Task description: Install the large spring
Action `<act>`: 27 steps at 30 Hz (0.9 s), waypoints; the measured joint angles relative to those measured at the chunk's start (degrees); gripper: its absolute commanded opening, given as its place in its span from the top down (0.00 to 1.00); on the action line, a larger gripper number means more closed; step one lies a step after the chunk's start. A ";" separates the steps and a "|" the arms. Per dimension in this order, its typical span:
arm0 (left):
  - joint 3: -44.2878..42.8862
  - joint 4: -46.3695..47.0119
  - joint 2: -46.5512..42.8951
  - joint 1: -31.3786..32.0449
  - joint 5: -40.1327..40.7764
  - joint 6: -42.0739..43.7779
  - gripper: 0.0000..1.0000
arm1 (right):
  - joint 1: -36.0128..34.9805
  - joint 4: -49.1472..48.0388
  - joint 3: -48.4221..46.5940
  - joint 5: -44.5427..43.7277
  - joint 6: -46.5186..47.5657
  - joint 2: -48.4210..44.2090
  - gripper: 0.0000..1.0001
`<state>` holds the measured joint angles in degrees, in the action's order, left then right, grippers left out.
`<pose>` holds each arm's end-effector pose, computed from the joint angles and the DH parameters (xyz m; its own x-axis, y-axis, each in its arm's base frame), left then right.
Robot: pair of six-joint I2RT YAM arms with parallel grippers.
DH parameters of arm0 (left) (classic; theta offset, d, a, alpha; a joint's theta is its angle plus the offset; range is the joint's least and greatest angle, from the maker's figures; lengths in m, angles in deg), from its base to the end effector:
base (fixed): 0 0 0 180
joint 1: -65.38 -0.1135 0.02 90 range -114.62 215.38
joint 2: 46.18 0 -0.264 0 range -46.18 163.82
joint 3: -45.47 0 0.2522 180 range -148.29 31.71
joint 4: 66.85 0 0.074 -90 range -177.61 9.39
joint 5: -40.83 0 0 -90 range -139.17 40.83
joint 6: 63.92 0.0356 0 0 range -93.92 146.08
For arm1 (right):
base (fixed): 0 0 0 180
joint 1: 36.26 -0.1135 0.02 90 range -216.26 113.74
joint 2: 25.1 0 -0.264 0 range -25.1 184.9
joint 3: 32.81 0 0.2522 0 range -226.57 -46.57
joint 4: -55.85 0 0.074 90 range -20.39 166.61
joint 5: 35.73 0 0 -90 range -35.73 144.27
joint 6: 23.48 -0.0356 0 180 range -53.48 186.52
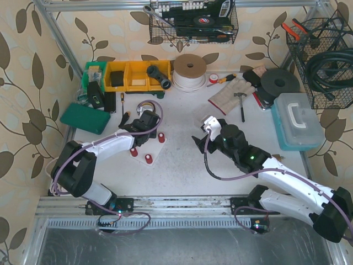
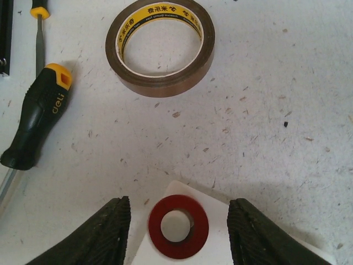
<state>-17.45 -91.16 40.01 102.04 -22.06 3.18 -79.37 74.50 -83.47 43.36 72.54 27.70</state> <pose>0.2547 -0.1694 0.1993 -0.6564 0.0568 -0.7523 0.0320 0.9984 0.0474 0.1610 0.1415 0.2757 -0.2009 -0.3291 -0.9227 -0.5661 0.8077 -0.1649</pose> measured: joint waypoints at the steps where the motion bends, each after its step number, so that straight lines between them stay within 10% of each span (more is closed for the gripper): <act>1: -0.15 -0.46 0.04 0.00 -0.09 0.00 0.43 | 0.11 0.00 0.00 0.00 -0.02 0.11 0.01; 14: -0.83 -4.11 -13.20 -0.35 0.61 0.87 0.23 | 3.72 0.04 0.00 -2.01 -2.01 -2.38 0.01; 27: 9.99 10.01 -29.20 -2.91 9.07 22.73 0.20 | 18.88 -6.49 0.15 -22.03 -4.76 -2.40 0.01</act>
<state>-7.47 -81.15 10.81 99.13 -12.99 25.92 -60.49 68.01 -83.32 21.32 67.78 25.29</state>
